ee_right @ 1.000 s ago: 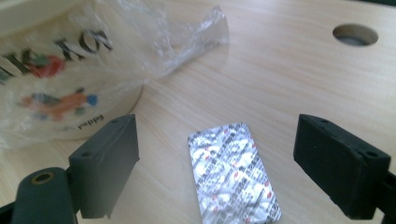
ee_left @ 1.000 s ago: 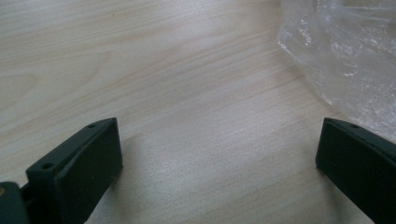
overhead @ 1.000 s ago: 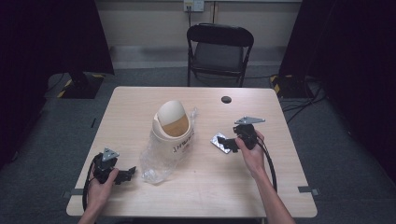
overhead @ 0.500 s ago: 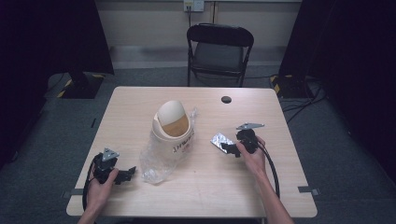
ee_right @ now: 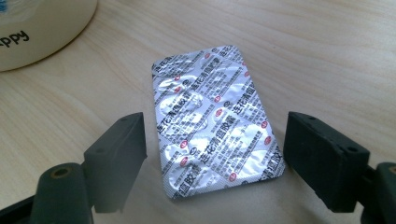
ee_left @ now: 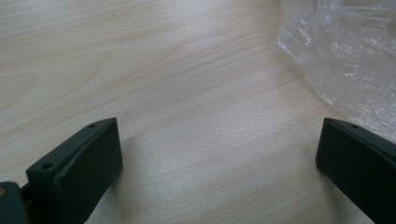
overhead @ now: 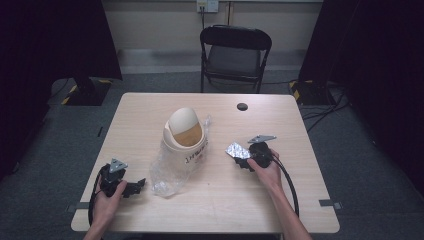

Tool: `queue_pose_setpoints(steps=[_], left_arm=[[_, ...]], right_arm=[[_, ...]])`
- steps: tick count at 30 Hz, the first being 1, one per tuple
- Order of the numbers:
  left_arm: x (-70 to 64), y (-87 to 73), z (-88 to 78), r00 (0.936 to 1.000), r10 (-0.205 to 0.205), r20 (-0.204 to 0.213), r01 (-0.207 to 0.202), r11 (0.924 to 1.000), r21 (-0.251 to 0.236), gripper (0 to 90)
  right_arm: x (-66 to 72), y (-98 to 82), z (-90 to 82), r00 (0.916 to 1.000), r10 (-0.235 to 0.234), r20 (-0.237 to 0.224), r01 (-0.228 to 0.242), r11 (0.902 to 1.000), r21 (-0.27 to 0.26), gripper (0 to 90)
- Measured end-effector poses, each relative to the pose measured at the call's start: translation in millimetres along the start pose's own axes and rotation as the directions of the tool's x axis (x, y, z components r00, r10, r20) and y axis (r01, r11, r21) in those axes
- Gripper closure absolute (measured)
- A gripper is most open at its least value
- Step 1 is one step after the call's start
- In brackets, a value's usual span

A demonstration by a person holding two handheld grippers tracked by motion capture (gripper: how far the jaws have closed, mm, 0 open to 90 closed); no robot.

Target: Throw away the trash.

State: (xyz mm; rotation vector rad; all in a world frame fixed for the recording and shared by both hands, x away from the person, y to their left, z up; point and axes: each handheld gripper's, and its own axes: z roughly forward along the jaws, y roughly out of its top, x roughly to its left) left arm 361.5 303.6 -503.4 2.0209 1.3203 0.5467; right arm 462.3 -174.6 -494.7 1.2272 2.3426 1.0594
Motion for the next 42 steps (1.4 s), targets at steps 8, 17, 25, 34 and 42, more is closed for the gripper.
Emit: queue_pose_setpoints(steps=[8,17,25,34,42], left_arm=[[0.0,0.6,0.3,1.0000,-0.001,0.000,0.001,1.0000,0.004,0.0],[0.4,1.7,1.5,1.0000,0.000,-0.005,0.000,1.0000,0.002,0.0],[0.5,1.7,1.3,1.0000,0.002,-0.004,-0.002,1.0000,0.004,0.0],[0.4,1.7,1.4,1.0000,0.001,-0.004,-0.001,1.0000,0.003,0.0],[0.5,1.7,1.4,1.0000,0.000,-0.004,0.000,1.0000,0.002,0.0]], right_arm=[[7.6,-1.6,1.1,0.9968,-0.074,0.032,0.074,0.9973,0.008,27.6],[6.7,0.1,-0.2,0.9973,-0.062,0.040,0.061,0.9980,0.013,34.5],[2.0,0.0,-1.8,1.0000,-0.008,-0.004,0.007,0.9998,-0.016,34.5],[8.0,2.9,-17.5,0.9991,0.003,-0.041,-0.005,0.9987,-0.051,34.5],[11.0,9.5,-31.0,0.9970,0.011,-0.076,-0.019,0.9946,-0.102,34.6]])
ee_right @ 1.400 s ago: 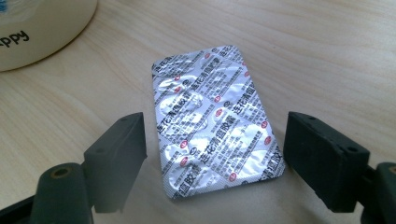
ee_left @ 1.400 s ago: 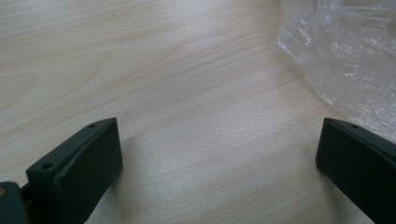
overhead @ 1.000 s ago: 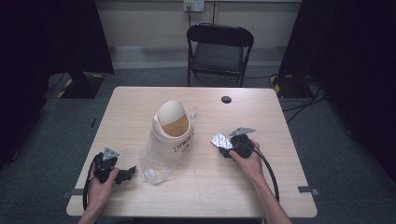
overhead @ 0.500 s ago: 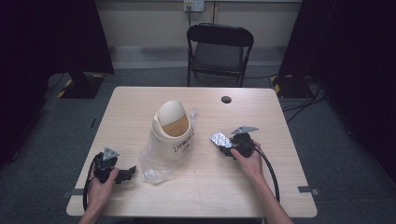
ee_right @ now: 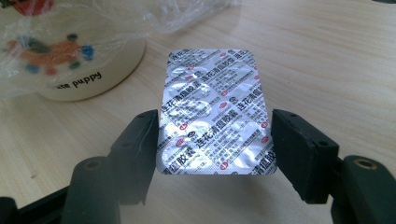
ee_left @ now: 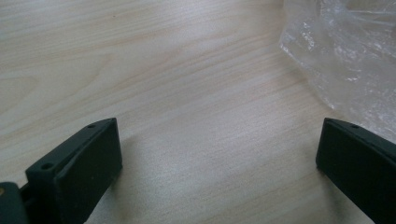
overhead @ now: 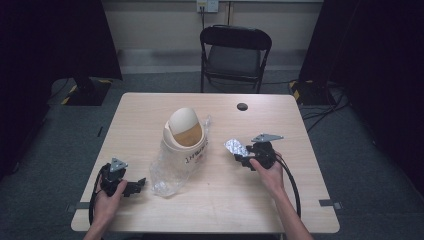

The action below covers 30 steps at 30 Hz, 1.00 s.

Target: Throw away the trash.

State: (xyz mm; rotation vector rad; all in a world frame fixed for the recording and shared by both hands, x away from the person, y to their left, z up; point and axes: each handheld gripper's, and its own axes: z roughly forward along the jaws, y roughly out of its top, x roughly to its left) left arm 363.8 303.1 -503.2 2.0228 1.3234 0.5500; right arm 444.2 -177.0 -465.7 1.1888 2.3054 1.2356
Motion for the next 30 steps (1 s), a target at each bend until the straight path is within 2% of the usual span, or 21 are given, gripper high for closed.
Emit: queue_pose_setpoints(steps=[6,15,22,23,30], left_arm=[[-0.1,0.1,0.2,1.0000,-0.001,-0.001,0.001,1.0000,0.000,0.0],[-0.1,0.2,0.2,1.0000,-0.003,0.000,0.003,1.0000,0.000,0.0],[0.0,0.2,0.1,1.0000,0.001,-0.001,-0.001,1.0000,0.000,0.0],[-0.2,0.1,0.2,1.0000,-0.004,0.001,0.004,1.0000,0.000,0.0],[-0.1,0.2,0.2,1.0000,-0.001,-0.001,0.001,1.0000,0.000,0.0]], right_arm=[[-0.8,0.6,-4.5,1.0000,0.004,-0.003,-0.005,0.9999,-0.011,34.6],[7.8,7.2,-17.2,0.9998,-0.008,-0.019,0.008,0.9993,-0.037,34.6],[13.6,15.8,-25.4,0.9982,-0.024,-0.054,0.021,0.9982,-0.057,34.6],[15.6,18.7,-28.4,0.9975,-0.025,-0.067,0.021,0.9972,-0.072,34.6],[24.3,27.2,-37.4,0.9954,-0.047,-0.084,0.039,0.9948,-0.094,34.6]])
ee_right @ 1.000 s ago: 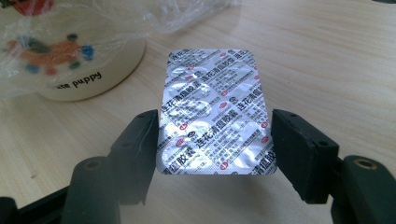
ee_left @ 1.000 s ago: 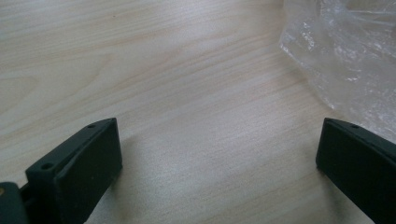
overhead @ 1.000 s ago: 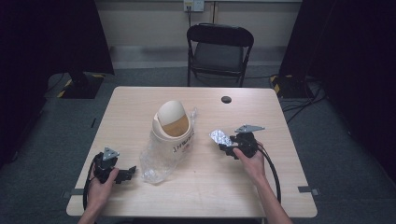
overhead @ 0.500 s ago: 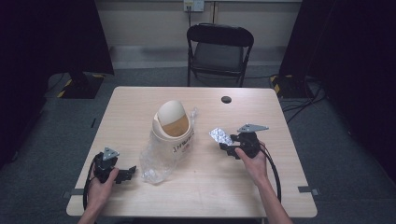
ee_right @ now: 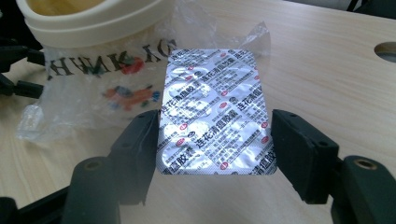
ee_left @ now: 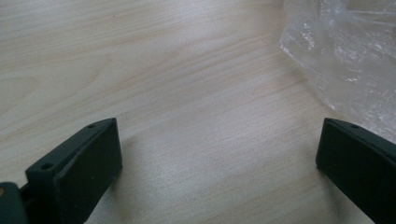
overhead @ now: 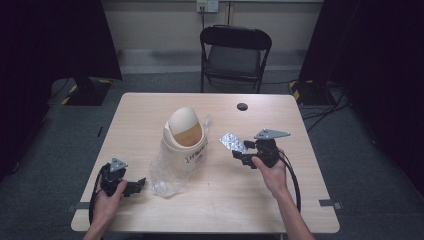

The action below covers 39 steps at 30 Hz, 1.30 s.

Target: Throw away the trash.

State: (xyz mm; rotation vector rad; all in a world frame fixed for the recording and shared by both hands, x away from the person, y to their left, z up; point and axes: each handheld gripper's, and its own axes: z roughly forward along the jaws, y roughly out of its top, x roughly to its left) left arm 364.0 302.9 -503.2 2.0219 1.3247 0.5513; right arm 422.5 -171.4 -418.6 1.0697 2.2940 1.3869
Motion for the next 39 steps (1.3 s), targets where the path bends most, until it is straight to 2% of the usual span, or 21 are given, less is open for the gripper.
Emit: queue_pose_setpoints(steps=[8,13,18,19,21,23,27,39], left_arm=[[0.1,0.0,0.0,1.0000,0.000,0.001,0.000,1.0000,0.000,0.0],[-0.1,0.0,0.0,1.0000,-0.002,0.001,0.002,1.0000,0.000,0.0],[0.1,0.0,-0.1,1.0000,0.002,-0.001,-0.002,1.0000,0.001,0.0],[0.1,0.0,0.0,1.0000,0.001,-0.001,-0.001,1.0000,0.000,0.0],[0.0,0.0,-0.1,1.0000,0.000,0.000,0.000,1.0000,0.001,0.0],[0.0,0.0,0.0,1.0000,0.000,0.001,0.000,1.0000,0.000,0.0],[0.0,0.0,0.0,1.0000,0.000,0.001,0.000,1.0000,0.000,0.0],[0.0,0.0,0.0,1.0000,-0.001,0.000,0.001,1.0000,0.000,0.0]], right_arm=[[14.3,10.9,-0.9,0.9989,-0.033,-0.034,0.033,0.9994,-0.002,34.6],[25.9,21.7,-4.6,0.9976,-0.048,-0.051,0.047,0.9986,-0.026,34.6],[37.2,33.1,-6.9,0.9938,-0.085,-0.071,0.082,0.9952,-0.055,34.6],[43.2,39.6,-5.2,0.9919,-0.099,-0.080,0.094,0.9935,-0.064,34.6],[45.4,42.0,-4.3,0.9914,-0.102,-0.083,0.096,0.9932,-0.066,34.6],[55.3,50.1,2.3,0.9870,-0.123,-0.104,0.117,0.9910,-0.065,34.6],[61.9,54.0,13.1,0.9836,-0.128,-0.127,0.122,0.9910,-0.055,34.6],[73.8,60.9,39.6,0.9779,-0.142,-0.154,0.143,0.9897,0.001,34.6]])
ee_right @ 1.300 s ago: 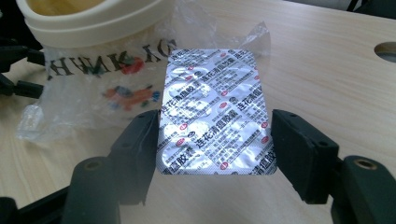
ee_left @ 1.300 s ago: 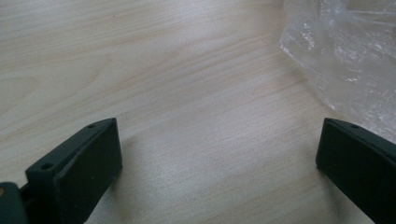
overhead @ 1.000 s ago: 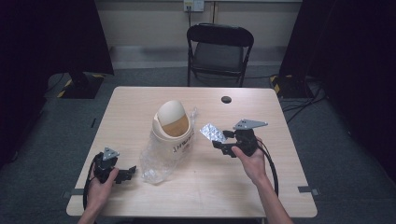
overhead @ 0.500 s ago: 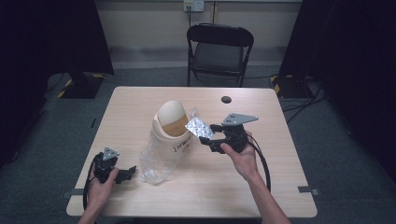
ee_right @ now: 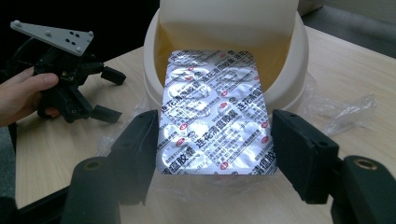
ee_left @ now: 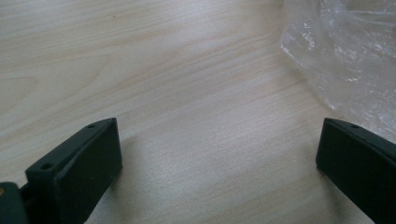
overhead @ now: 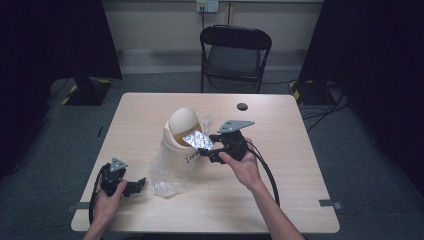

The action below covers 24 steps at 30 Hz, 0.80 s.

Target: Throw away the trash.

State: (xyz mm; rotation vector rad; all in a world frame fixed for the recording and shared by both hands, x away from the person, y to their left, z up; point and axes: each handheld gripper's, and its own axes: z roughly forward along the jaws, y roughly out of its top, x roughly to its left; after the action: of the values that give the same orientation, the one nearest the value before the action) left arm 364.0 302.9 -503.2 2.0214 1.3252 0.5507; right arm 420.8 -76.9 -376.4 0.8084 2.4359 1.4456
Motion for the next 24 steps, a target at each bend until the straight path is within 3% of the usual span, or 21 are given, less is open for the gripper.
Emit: queue_pose_setpoints(steps=[10,24], left_arm=[[0.1,0.0,-0.1,1.0000,0.001,0.001,-0.001,1.0000,0.001,0.0],[-0.1,0.0,0.0,1.0000,-0.002,0.002,0.002,1.0000,0.000,0.0]], right_arm=[[2.3,13.4,9.3,0.9999,-0.005,0.014,0.004,1.0000,0.006,34.5],[-7.8,25.8,23.0,0.9995,0.028,0.016,-0.028,0.9996,0.009,34.7]])
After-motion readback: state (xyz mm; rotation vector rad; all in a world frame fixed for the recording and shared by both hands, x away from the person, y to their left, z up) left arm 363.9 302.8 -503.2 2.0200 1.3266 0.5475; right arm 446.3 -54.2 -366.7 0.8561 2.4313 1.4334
